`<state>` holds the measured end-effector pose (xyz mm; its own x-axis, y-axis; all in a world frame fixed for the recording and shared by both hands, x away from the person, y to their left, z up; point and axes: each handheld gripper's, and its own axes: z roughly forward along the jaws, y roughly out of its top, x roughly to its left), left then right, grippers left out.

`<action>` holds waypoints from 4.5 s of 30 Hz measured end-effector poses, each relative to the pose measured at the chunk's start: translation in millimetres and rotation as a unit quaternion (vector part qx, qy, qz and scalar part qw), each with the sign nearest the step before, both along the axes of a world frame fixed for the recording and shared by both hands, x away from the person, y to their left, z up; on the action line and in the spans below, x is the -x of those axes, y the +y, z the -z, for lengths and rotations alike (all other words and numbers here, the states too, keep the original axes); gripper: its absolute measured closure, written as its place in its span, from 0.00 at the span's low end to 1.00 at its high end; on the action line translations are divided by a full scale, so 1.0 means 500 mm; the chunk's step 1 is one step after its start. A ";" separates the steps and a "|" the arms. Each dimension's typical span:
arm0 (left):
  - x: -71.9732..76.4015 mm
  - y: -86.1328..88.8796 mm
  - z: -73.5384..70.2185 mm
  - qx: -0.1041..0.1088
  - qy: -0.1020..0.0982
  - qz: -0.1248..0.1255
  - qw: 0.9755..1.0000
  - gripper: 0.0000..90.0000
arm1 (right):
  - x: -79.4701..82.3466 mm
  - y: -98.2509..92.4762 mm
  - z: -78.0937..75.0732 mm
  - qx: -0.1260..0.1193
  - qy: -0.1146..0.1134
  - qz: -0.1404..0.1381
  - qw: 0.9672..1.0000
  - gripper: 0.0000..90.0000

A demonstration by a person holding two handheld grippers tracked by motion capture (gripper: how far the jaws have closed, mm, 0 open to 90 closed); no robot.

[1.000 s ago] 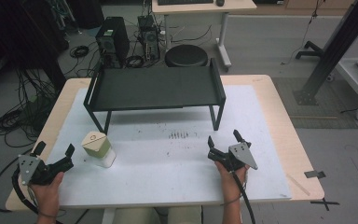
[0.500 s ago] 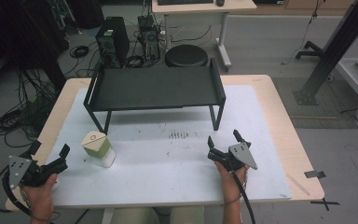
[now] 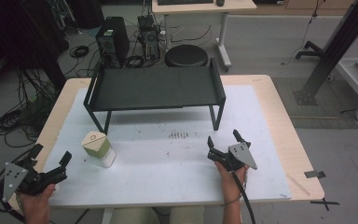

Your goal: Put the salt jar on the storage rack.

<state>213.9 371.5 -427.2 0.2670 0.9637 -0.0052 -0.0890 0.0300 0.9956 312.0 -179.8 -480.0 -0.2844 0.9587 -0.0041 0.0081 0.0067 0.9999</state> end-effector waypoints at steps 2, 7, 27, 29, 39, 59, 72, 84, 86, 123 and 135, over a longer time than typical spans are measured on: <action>0.001 -0.003 0.000 0.000 0.000 0.002 1.000 0.00 | 0.000 0.000 0.000 -0.001 0.000 0.000 1.000 0.05; 0.009 -0.024 0.003 -0.003 0.004 0.020 1.000 0.00 | 0.000 0.000 0.000 -0.001 0.000 0.000 1.000 0.05; -0.019 -0.108 0.029 -0.014 0.021 0.050 0.998 0.00 | 0.001 0.000 0.000 0.000 -0.002 -0.002 1.000 0.06; -0.021 -0.110 0.031 -0.014 0.021 0.050 0.998 0.00 | 0.000 0.000 0.000 0.000 -0.002 -0.002 1.000 0.06; -0.035 -0.127 0.043 -0.021 0.030 0.051 0.998 0.00 | 0.001 0.000 0.001 -0.003 -0.002 -0.002 1.000 0.06; -0.086 -0.162 0.065 -0.016 0.037 0.058 0.998 0.00 | 0.001 -0.001 0.001 -0.003 -0.003 -0.003 1.000 0.06; -0.107 -0.169 0.067 -0.006 0.036 0.046 0.998 0.00 | 0.001 -0.001 0.000 -0.002 -0.004 -0.004 1.000 0.06; -0.113 -0.175 0.070 -0.007 0.036 0.043 0.998 0.00 | 0.001 -0.001 0.001 -0.002 -0.004 -0.005 1.000 0.06; -0.113 -0.175 0.070 -0.009 0.037 0.043 0.998 0.00 | 0.001 -0.001 0.001 -0.001 -0.004 -0.005 1.000 0.06; -0.114 -0.175 0.070 -0.008 0.041 0.041 0.998 0.00 | 0.001 0.000 0.001 -0.001 -0.003 -0.005 1.000 0.06; -0.114 -0.175 0.070 -0.008 0.041 0.041 0.998 0.00 | 0.001 0.000 0.000 0.000 -0.002 -0.005 1.000 0.07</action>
